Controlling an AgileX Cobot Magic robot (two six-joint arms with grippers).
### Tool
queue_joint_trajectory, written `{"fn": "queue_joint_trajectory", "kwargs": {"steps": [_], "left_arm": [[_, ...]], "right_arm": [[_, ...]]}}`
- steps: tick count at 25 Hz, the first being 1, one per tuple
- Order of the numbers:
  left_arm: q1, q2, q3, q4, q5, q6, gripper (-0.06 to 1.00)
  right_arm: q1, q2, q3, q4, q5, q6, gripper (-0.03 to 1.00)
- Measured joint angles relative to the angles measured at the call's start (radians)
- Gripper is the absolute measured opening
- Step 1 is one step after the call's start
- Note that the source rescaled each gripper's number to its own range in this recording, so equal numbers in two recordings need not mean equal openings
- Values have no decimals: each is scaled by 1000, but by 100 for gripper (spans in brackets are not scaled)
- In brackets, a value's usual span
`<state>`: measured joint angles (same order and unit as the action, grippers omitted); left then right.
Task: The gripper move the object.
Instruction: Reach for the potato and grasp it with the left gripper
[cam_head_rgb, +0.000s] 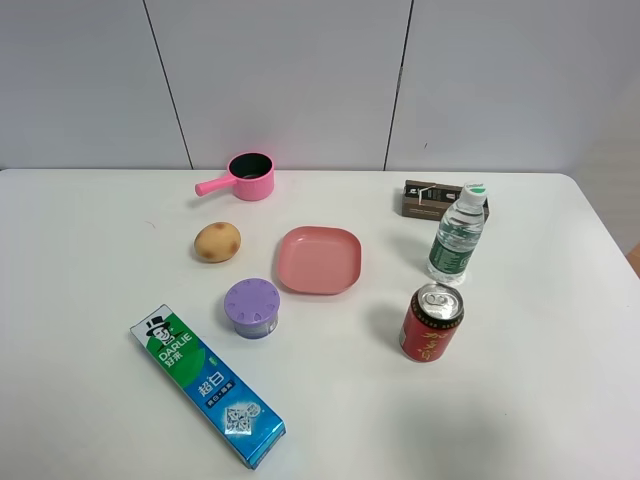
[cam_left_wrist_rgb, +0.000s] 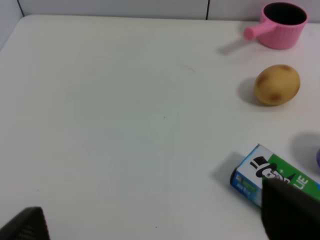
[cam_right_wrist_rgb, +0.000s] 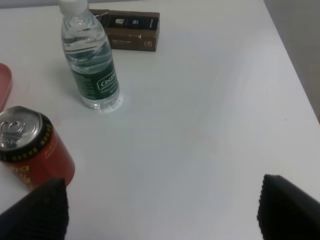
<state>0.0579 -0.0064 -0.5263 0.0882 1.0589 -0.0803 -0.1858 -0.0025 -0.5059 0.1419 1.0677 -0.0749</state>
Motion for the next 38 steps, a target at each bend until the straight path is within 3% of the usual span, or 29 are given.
{"fn": "queue_joint_trajectory", "kwargs": {"steps": [1, 29, 33, 38], "left_arm": [[0, 0, 0, 0, 0, 0, 84], [0, 3, 0, -8, -18, -10, 84], [0, 98, -47, -11, -41, -12, 84], [0, 377, -204, -18, -69, 18, 84]], "right_arm": [[0, 0, 0, 0, 0, 0, 100], [0, 0, 0, 0, 0, 0, 100], [0, 0, 0, 0, 0, 0, 100], [0, 0, 0, 0, 0, 0, 100]]}}
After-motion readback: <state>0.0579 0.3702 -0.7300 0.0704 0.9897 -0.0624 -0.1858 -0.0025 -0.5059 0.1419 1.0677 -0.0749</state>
